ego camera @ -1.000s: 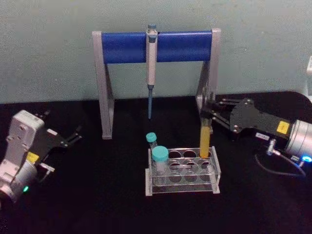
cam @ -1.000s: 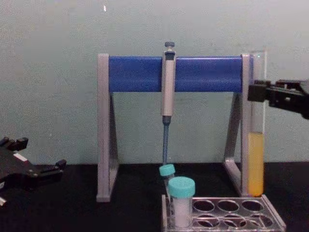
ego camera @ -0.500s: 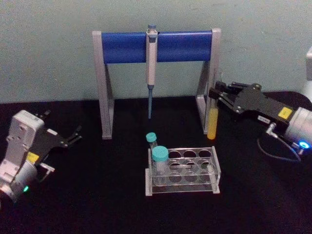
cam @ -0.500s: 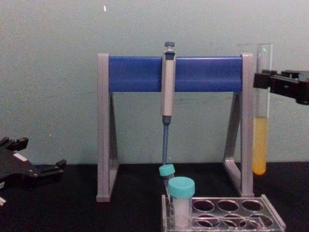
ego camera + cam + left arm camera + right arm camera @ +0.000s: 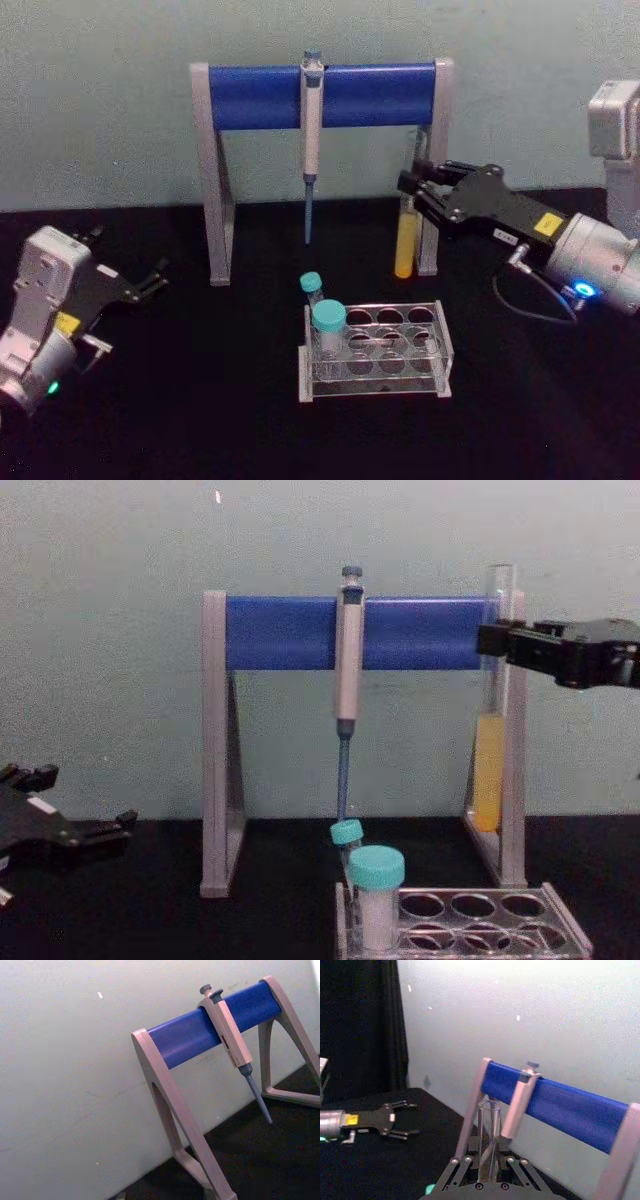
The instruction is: Pick up the test tube from the test tube rack, shake it, then place it back into the test tube rack.
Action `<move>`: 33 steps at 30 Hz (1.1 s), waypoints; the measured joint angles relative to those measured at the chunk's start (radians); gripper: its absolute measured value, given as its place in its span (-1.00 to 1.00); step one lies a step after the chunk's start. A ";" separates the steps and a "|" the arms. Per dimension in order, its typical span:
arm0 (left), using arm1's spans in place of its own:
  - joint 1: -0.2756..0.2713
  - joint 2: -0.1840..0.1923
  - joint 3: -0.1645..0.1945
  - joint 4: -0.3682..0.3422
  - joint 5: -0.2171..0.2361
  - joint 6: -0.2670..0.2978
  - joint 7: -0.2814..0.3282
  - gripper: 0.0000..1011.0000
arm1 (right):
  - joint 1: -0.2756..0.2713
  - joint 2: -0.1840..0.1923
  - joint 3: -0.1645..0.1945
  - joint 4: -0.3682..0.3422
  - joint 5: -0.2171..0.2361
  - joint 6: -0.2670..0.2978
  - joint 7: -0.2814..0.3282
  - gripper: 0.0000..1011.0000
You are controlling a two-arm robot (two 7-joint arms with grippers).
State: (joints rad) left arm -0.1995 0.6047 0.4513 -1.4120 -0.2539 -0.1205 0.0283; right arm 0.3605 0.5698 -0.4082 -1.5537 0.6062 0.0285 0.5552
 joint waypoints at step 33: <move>0.000 0.000 0.000 0.000 0.000 0.000 0.000 0.98 | -0.116 0.159 0.059 -0.128 0.075 -0.005 0.026 -0.57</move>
State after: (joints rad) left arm -0.1995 0.6047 0.4514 -1.4120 -0.2539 -0.1205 0.0283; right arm 0.2443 0.7289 -0.3488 -1.6813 0.6808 0.0235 0.5810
